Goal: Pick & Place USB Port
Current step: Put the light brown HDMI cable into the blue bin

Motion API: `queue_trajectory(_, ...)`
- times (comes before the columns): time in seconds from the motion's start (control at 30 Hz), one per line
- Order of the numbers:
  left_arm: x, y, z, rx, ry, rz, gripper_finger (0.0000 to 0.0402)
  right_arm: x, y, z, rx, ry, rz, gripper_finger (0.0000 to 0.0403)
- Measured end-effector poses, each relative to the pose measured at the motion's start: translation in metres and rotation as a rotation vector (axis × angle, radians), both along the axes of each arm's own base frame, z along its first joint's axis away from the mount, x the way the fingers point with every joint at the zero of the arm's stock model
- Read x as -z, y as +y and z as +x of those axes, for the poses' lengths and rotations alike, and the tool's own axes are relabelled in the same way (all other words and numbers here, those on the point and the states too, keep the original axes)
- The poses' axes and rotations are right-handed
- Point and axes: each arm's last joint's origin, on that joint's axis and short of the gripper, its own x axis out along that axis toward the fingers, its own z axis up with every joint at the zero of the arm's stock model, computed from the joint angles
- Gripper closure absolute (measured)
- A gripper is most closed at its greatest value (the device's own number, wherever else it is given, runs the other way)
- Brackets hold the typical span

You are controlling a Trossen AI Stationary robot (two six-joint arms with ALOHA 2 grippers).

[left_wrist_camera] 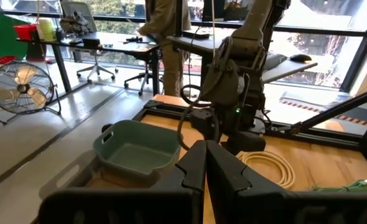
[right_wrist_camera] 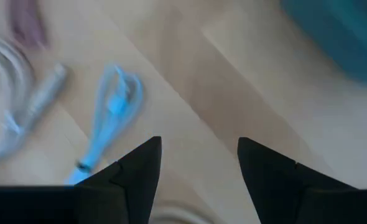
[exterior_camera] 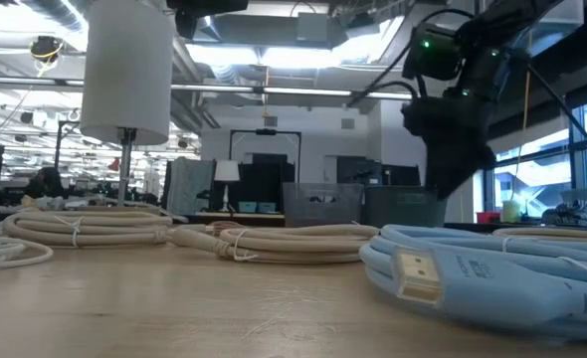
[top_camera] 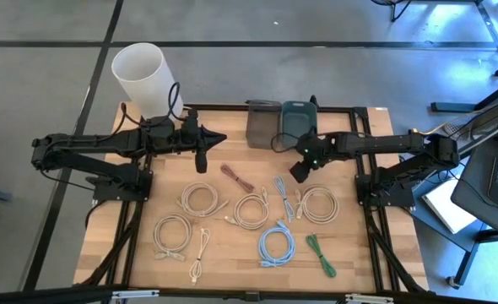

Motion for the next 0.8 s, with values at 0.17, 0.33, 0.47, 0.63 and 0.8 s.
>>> queue_trajectory(0.17,0.001,0.000,0.000,0.001,0.008,0.006,0.0396,0.003,0.002,-0.008,0.004,0.087,0.019,0.0182)
queue_trajectory(0.33,0.001,0.000,0.000,-0.006,0.007,0.007,0.0396,0.003,0.002,-0.010,-0.002,0.108,0.022,0.0182)
queue_trajectory(0.47,0.001,0.000,0.000,-0.010,0.007,0.008,0.0396,0.004,0.003,-0.013,-0.046,0.140,0.013,0.0182)
queue_trajectory(0.63,0.000,0.001,0.000,-0.039,0.008,0.012,0.0396,0.004,0.004,-0.011,-0.054,0.130,0.010,0.0182)
queue_trajectory(0.8,0.000,0.002,-0.001,-0.079,0.009,0.018,0.0396,0.004,0.009,-0.010,-0.118,0.131,-0.004,0.0183)
